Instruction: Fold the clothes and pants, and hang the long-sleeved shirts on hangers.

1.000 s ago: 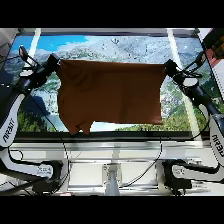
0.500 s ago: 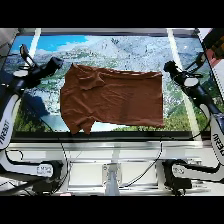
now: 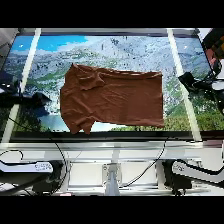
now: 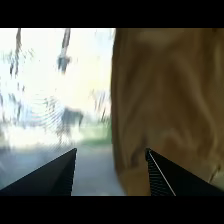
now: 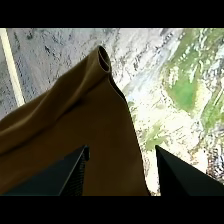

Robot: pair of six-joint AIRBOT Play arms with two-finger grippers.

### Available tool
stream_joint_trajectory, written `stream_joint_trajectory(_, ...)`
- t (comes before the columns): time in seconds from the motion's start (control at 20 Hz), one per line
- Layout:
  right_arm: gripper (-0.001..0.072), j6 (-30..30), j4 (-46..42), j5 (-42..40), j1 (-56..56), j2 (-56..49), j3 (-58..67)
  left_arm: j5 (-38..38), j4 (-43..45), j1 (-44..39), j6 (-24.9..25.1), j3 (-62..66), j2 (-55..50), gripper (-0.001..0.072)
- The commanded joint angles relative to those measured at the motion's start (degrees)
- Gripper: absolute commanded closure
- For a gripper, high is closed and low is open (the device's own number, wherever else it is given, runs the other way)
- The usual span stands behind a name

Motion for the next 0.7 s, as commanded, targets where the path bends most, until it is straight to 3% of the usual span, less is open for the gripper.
stream_joint_trajectory(0.0,0.0239,0.02,-1.77,5.35,-2.6,0.15,-0.02,-2.97,-1.81,1.86,5.05,-9.05,0.07,0.0238)
stream_joint_trajectory(0.2,0.0239,0.02,-1.73,5.29,-2.58,0.15,-0.02,3.3,-10.4,1.25,10.86,-15.69,0.04,0.0239)
stream_joint_trajectory(0.5,0.0246,0.02,-1.57,5.55,-2.58,0.15,-0.02,9.77,-10.34,-2.97,11.56,-16.74,-0.04,0.0241)
stream_joint_trajectory(0.6,0.0246,0.02,-1.6,5.88,-2.58,0.15,-0.02,10.32,-10.34,-4.61,13.46,-16.74,-0.07,0.036)
stream_joint_trajectory(0.65,0.0247,0.02,-1.6,6.08,-2.58,0.15,-0.02,10.36,-10.34,-5.25,14.71,-16.74,-0.07,0.0361)
